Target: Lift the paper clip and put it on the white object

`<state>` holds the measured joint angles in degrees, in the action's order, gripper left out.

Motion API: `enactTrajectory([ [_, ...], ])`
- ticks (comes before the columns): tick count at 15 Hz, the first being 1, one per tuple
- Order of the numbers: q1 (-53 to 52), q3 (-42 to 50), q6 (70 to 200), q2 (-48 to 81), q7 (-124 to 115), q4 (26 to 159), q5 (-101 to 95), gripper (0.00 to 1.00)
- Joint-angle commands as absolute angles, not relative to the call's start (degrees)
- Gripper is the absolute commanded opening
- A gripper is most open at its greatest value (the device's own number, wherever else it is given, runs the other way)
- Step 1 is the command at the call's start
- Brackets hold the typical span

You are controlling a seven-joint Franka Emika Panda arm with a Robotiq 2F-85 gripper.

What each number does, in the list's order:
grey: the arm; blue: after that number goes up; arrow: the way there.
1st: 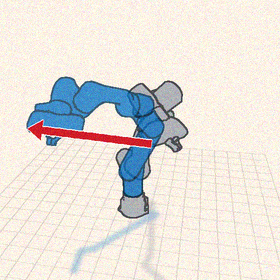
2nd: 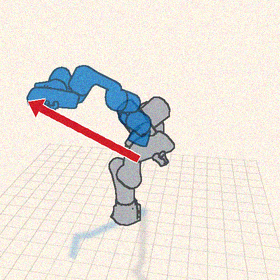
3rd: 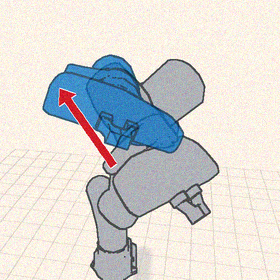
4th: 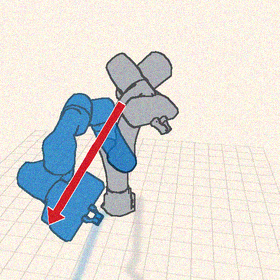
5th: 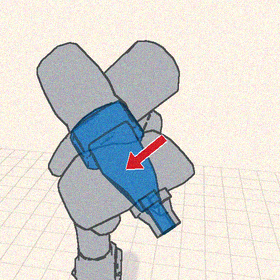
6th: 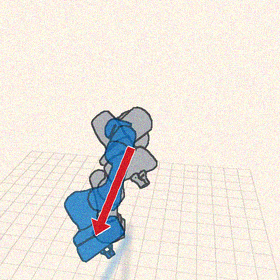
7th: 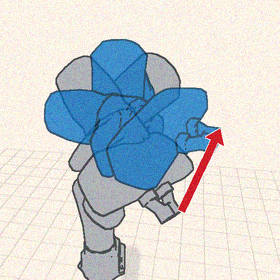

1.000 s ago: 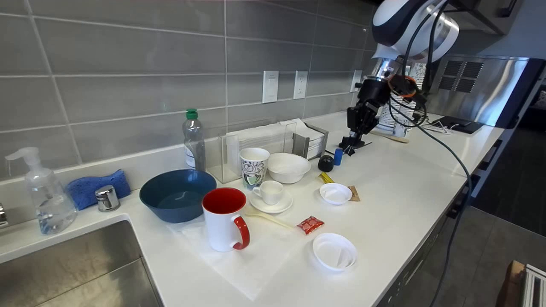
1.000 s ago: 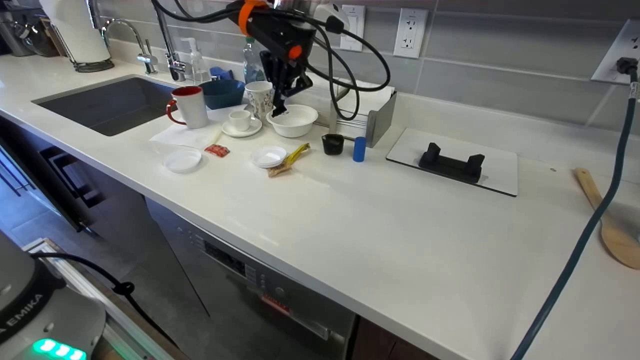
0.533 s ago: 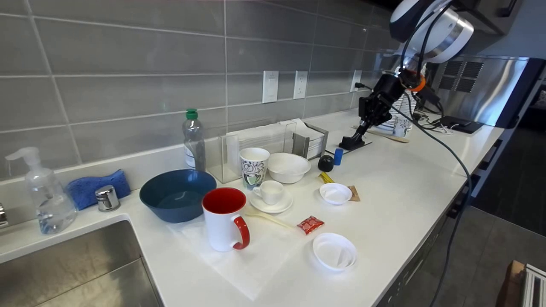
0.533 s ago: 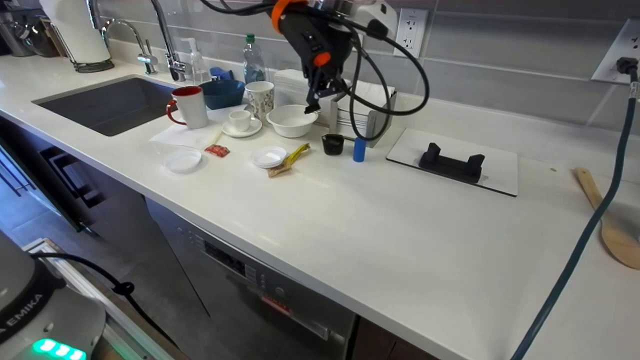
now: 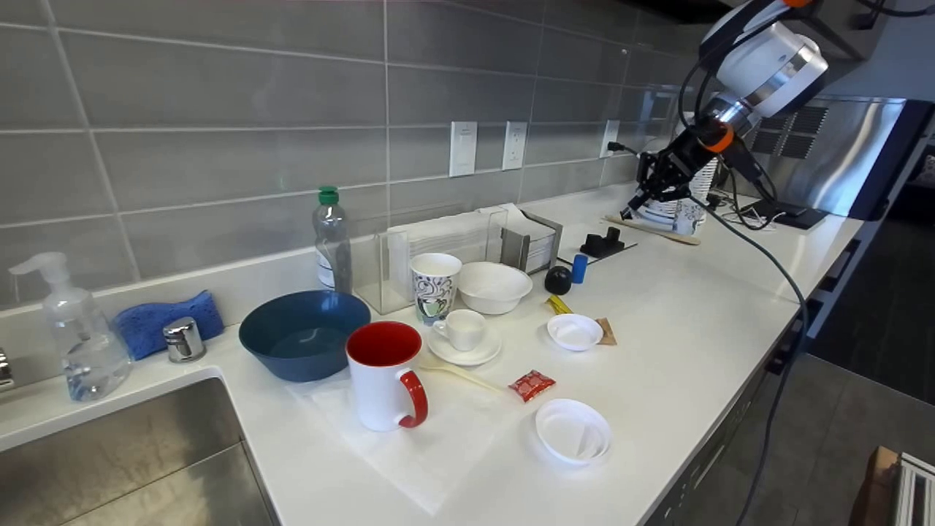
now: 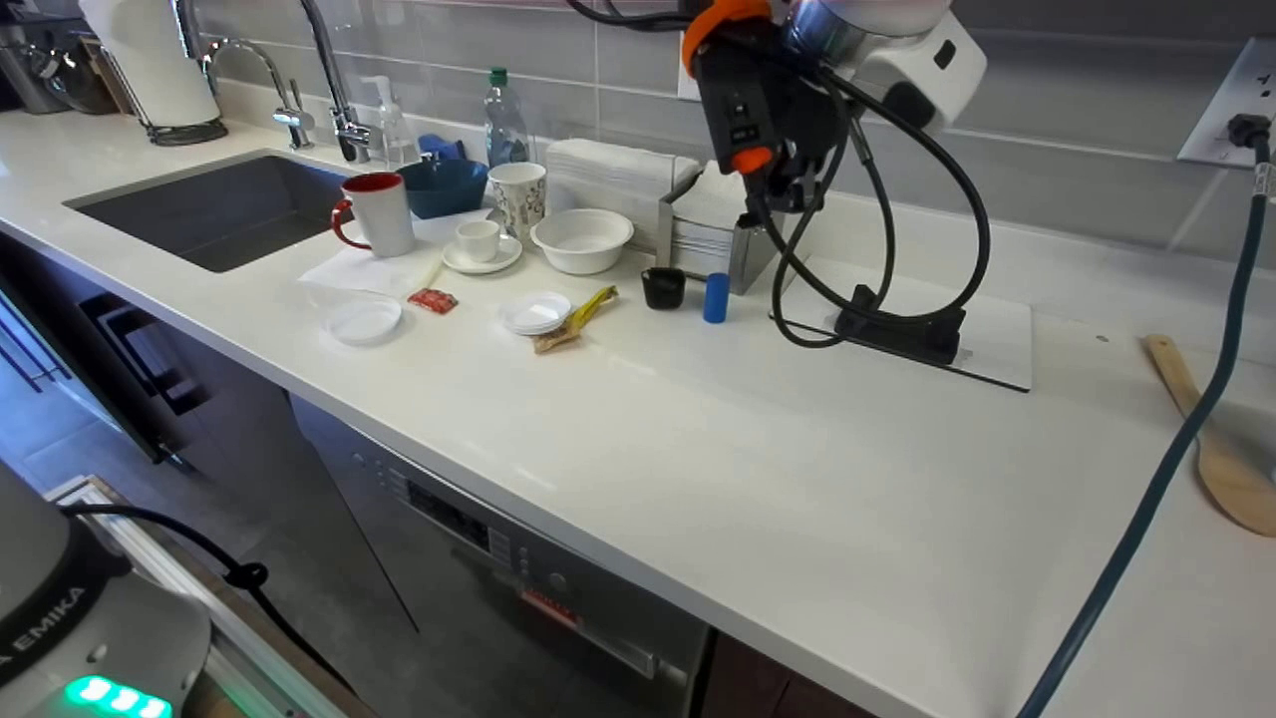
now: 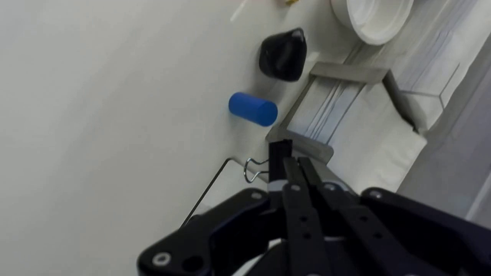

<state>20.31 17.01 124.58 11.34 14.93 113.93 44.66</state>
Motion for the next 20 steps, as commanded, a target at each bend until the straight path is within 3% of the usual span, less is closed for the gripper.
enactTrajectory([
  [1, 21.14, 16.30, 129.99, 18.08, 8.32, 108.15, 50.05, 0.01],
  [8, 20.59, 13.59, 139.57, 29.04, -6.32, 100.79, 53.72, 0.01],
  [18, 21.16, 9.93, 143.44, 39.35, -11.55, 93.27, 55.44, 0.01],
  [19, 21.35, 9.72, 143.31, 39.74, -11.71, 92.76, 55.52, 0.06],
  [20, 21.46, 9.56, 143.15, 40.02, -11.70, 92.49, 55.52, 0.29],
])
